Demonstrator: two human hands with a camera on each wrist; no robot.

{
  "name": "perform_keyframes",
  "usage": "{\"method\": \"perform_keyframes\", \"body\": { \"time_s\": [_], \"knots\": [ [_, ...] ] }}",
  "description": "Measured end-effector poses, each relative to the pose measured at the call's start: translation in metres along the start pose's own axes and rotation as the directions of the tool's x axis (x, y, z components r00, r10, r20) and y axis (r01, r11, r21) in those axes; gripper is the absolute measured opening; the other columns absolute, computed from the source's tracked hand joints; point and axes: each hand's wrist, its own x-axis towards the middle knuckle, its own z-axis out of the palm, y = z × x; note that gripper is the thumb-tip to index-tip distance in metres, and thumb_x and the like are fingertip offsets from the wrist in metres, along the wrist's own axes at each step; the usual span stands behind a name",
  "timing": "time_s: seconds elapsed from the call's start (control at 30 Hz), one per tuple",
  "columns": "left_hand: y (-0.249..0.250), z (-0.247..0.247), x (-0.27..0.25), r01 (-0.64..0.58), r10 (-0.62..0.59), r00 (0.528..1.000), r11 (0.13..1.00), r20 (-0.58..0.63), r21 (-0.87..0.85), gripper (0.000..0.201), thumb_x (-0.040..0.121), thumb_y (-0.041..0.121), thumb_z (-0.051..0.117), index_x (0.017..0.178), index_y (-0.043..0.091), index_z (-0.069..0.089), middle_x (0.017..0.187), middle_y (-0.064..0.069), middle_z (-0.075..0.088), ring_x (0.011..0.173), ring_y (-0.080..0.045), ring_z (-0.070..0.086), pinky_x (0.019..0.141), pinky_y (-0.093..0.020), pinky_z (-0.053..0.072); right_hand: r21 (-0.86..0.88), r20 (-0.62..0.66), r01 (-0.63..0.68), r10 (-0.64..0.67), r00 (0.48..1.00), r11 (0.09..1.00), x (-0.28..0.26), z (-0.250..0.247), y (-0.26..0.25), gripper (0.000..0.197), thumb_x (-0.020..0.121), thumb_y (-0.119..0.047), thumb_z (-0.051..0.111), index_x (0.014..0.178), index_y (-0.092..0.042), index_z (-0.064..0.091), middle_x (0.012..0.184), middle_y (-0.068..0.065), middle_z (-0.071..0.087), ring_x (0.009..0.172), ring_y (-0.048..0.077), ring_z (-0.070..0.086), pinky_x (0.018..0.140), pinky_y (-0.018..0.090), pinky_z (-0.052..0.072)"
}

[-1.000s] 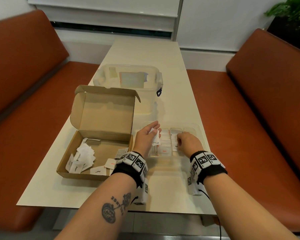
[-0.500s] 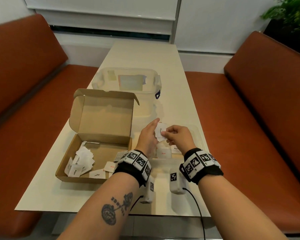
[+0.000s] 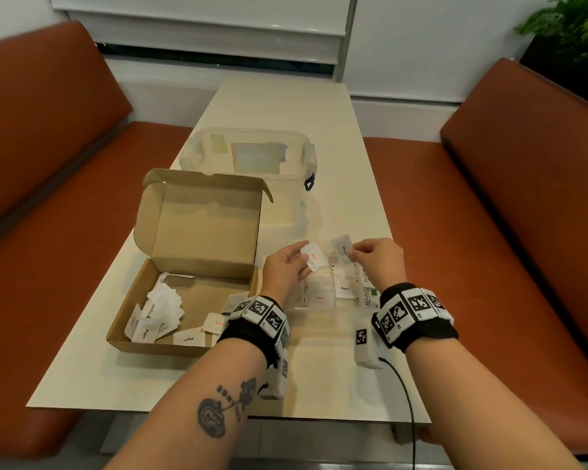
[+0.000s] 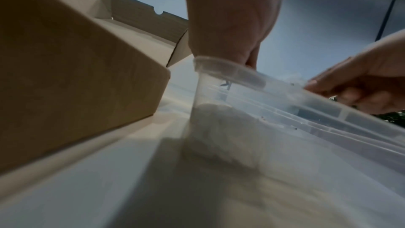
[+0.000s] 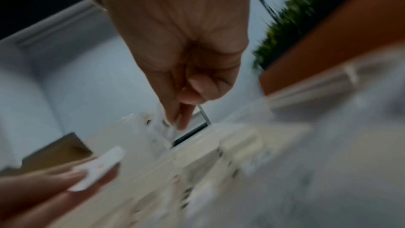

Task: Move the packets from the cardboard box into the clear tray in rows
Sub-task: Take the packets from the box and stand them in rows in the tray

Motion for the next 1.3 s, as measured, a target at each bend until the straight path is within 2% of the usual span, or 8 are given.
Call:
{"method": "perform_keyframes", "body": {
  "time_s": [0.13,0.23,0.43,0.77,0.9,1.03,1.17,1.3],
  "knots": [
    [0.001,-0.001,-0.004,-0.017,0.016,1.0,0.999,-0.018,-0.031,0.033,0.093,0.0,0.054,0.125,0.005,0.059,0.11,-0.015,0.067,0.098,-0.021,0.064,0.081,-0.023,0.054,-0.405,0.269,0.134,-0.022,0.963,0.905,0.003,-0.007,0.003,0.019,0.09,-0.009,0.057,0.099,-0.01,0.073,0.103,0.006,0.07,0.092,0.02,0.064,0.085,0.029,0.051],
    [0.003,0.001,-0.006,-0.019,0.018,1.0,0.999,-0.019,-0.039,0.033,0.093,-0.001,0.053,0.125,0.004,0.059,0.108,-0.015,0.066,0.097,-0.022,0.061,0.093,-0.034,0.05,-0.479,0.402,0.207,0.004,0.916,0.853,0.0,-0.002,0.008,0.019,0.088,-0.008,0.057,0.095,-0.012,0.074,0.102,0.005,0.07,0.092,0.02,0.064,0.078,0.024,0.047],
    [0.004,0.001,-0.007,-0.012,0.011,0.999,0.999,-0.033,-0.04,0.033,0.093,-0.003,0.052,0.125,0.003,0.059,0.104,-0.016,0.065,0.093,-0.023,0.057,0.092,-0.036,0.047,-0.528,0.387,0.243,-0.024,0.922,0.814,-0.007,0.012,0.02,0.019,0.086,-0.009,0.059,0.1,-0.015,0.071,0.106,0.002,0.064,0.092,0.021,0.062,0.073,0.024,0.044],
    [0.001,-0.001,-0.005,-0.022,0.022,1.0,0.999,-0.014,-0.027,0.031,0.094,-0.001,0.052,0.123,0.007,0.06,0.11,-0.013,0.067,0.103,-0.022,0.065,0.086,-0.027,0.055,-0.458,0.281,0.242,-0.12,0.952,0.855,-0.009,0.018,0.023,0.006,0.085,-0.011,0.058,0.09,-0.012,0.058,0.09,0.002,0.055,0.082,0.023,0.055,0.068,0.03,0.043],
    [0.001,0.0,-0.004,-0.037,0.038,0.999,0.998,0.014,-0.053,0.029,0.094,-0.002,0.052,0.12,0.006,0.06,0.108,-0.012,0.066,0.098,-0.019,0.065,0.081,-0.022,0.056,-0.084,0.099,0.155,-0.147,0.984,0.984,-0.013,0.021,0.002,0.019,0.093,-0.031,0.055,0.094,-0.013,0.063,0.084,0.001,0.067,0.077,0.017,0.059,0.068,0.026,0.046],
    [0.003,0.002,-0.004,-0.063,0.066,0.996,0.997,0.067,-0.043,0.03,0.094,0.0,0.052,0.123,0.005,0.058,0.108,-0.012,0.067,0.095,-0.017,0.065,0.083,-0.023,0.054,0.197,0.127,0.069,-0.095,0.987,0.978,-0.019,0.027,-0.015,0.014,0.083,-0.021,0.07,0.093,-0.012,0.066,0.075,0.0,0.066,0.066,0.006,0.055,0.062,0.018,0.041],
    [0.005,-0.003,-0.002,-0.21,0.207,0.978,0.959,0.04,0.191,0.032,0.094,0.007,0.056,0.125,0.014,0.059,0.123,-0.005,0.063,0.117,-0.014,0.058,0.103,-0.03,0.045,0.235,0.11,0.057,-0.084,0.99,0.97,-0.017,0.023,-0.018,0.014,0.081,-0.018,0.073,0.086,-0.006,0.07,0.076,0.004,0.066,0.064,0.007,0.054,0.059,0.014,0.041],
    [-0.001,-0.017,0.004,-0.225,0.291,0.956,0.809,-0.036,0.543,0.05,0.094,-0.001,0.043,0.136,0.025,0.052,0.146,-0.002,0.044,0.139,-0.019,0.035,0.113,-0.03,0.03,-0.016,0.261,0.12,-0.111,0.959,0.993,-0.017,0.013,-0.011,0.006,0.082,-0.016,0.071,0.081,-0.011,0.073,0.08,0.001,0.069,0.072,0.006,0.058,0.064,0.014,0.04]
  ]
}}
